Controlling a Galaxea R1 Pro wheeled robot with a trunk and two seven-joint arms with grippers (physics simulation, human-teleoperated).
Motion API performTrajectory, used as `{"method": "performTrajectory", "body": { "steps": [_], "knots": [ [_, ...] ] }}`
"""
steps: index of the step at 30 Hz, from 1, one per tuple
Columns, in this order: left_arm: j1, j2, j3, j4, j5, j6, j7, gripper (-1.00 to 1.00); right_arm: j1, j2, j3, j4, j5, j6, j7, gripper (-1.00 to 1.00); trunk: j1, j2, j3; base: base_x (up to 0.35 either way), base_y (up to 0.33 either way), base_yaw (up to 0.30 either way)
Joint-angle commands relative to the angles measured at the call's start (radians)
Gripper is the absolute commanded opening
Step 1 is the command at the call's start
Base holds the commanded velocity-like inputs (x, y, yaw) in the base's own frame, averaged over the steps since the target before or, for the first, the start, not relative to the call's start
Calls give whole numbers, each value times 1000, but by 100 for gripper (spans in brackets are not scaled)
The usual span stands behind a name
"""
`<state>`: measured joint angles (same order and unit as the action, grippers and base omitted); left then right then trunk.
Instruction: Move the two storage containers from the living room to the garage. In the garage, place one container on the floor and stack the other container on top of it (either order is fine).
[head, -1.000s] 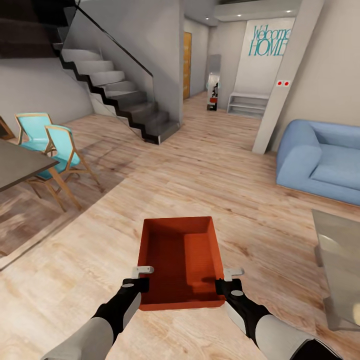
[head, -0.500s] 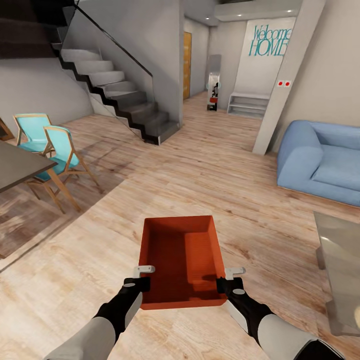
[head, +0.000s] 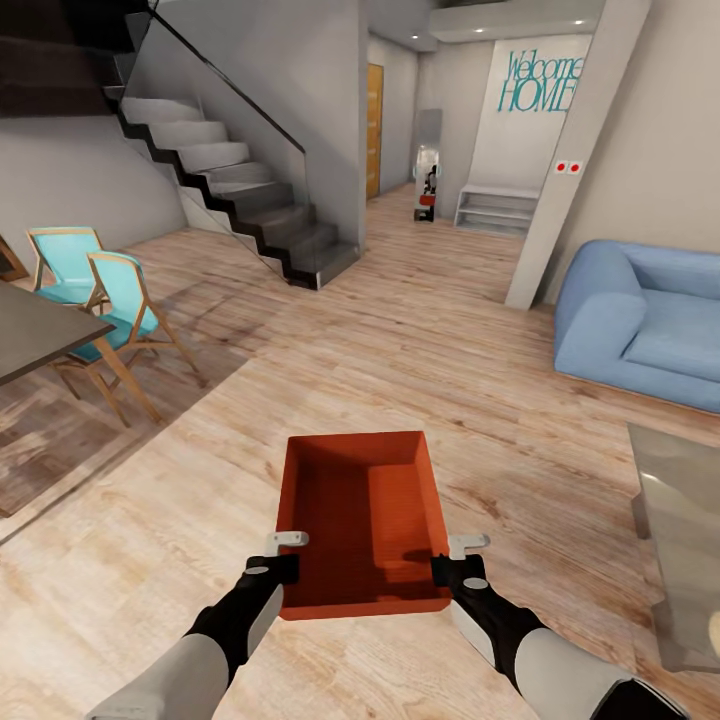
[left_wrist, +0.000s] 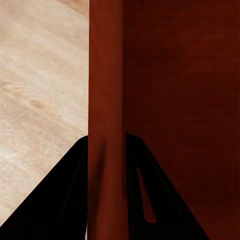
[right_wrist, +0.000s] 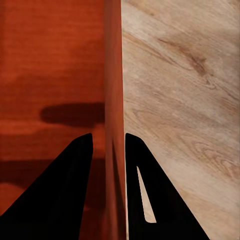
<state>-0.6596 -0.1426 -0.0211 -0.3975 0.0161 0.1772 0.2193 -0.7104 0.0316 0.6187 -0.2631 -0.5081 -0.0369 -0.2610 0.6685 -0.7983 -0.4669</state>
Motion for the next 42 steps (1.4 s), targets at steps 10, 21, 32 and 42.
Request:
{"method": "performTrajectory", "body": {
  "steps": [10,21,32,42],
  "knots": [
    [0,14,-25,-1,21,7,9,-100,-1,-2,-60,-4,67,0,14,-100,0,-1,-1,0,0,0],
    [0,14,-25,-1,21,7,10,-100,-1,-2,-60,-4,65,0,14,-100,0,-1,-1,0,0,0],
    [0,14,-25,-1,21,5,9,-100,-1,-3,-60,-4,65,0,14,-100,0,-1,-1,188,0,0],
    [0,14,-25,-1,21,5,9,-100,-1,-4,-60,-4,64,0,16,-100,0,-1,-1,321,0,0]
  ]
}}
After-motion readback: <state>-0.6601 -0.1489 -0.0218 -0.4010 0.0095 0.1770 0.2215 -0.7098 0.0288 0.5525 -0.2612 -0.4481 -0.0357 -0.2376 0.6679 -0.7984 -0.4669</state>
